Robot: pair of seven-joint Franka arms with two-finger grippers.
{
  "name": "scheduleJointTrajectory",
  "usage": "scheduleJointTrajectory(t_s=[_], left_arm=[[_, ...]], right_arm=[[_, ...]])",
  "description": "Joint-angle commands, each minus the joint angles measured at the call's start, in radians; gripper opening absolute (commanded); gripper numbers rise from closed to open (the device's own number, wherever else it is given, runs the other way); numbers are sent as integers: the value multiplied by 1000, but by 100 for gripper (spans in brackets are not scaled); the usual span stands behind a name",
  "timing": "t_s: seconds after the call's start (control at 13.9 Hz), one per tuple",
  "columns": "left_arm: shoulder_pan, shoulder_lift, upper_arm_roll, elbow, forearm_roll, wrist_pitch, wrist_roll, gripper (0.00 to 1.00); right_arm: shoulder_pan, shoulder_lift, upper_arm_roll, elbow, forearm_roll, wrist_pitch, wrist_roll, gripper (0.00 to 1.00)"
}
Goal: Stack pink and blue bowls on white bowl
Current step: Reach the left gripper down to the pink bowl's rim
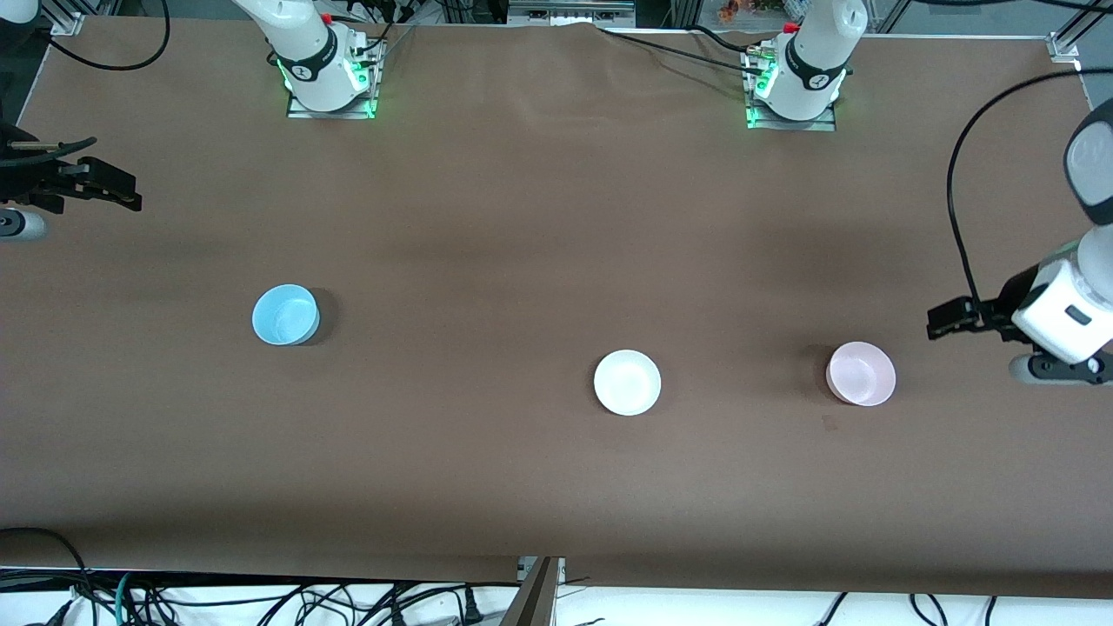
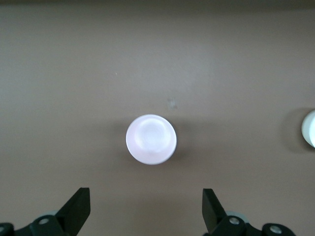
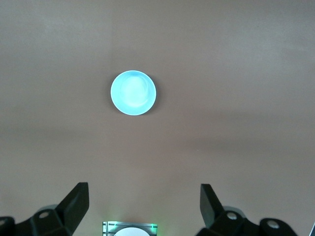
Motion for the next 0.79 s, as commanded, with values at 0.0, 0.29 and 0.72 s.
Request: scheduleJointTrajectory(t_s=[0.0,0.29,0.72], left_arm=[[14,73,-1,8,6,69,10,100],[62,81,-1,-136,-74,237,65,100],[80,94,-1,-320,-75,464,125,100]], right_arm=[[-7,6,5,21,13,-11,-5,100],[-7,5,5,21,13,-11,-5,100],[-7,6,5,21,15,-11,-5,100]])
